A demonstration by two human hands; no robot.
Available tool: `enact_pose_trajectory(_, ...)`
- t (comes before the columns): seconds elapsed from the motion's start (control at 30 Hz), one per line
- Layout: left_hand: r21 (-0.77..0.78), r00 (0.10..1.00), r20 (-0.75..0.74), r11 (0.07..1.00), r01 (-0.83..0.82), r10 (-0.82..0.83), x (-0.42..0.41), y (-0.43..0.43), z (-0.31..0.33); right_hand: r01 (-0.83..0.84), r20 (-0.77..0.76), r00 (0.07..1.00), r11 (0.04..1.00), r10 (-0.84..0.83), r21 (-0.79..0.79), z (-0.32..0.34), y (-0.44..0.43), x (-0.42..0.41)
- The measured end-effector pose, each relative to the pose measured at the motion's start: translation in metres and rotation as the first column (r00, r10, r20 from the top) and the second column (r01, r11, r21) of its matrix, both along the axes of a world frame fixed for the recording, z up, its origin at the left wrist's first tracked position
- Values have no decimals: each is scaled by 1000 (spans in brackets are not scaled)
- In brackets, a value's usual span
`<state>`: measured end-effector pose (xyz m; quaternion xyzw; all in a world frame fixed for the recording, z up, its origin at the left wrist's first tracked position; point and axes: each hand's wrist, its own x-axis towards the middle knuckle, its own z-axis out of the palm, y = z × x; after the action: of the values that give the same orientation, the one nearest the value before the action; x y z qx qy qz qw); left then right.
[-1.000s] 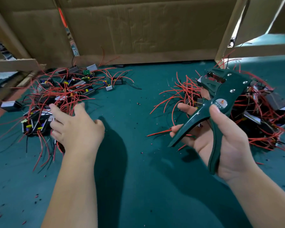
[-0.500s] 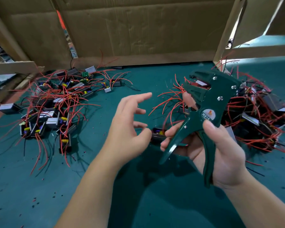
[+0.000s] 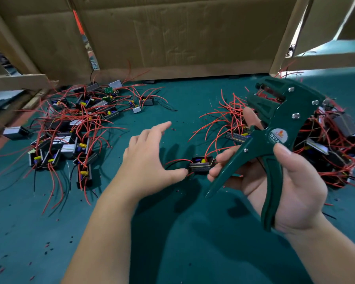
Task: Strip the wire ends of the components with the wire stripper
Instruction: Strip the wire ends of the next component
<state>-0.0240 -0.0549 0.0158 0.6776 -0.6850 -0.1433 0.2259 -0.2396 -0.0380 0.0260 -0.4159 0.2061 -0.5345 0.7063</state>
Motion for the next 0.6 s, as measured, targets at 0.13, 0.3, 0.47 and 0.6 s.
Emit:
enact_pose_trajectory(0.13, 79, 995, -73, 994, 73, -68, 18, -3, 2, 28, 5, 1000, 1000, -28, 2, -3, -2, -2)
enact_pose_trajectory(0.3, -4, 979, -202, 1000, 10, -10, 16, -6, -2, -35, 39, 999, 999, 35, 14, -1, -4, -2)
enact_pose_trajectory(0.47, 145, 730, -676, 989, -7, 105, 9, -4, 8, -17, 79, 997, 996, 10, 90, -5, -8, -2)
enact_pose_trajectory(0.6, 351, 752, -632, 934, 62, 188, 8, 1, 10, -9, 95, 995, 989, -5, 150, -8, -12, -5)
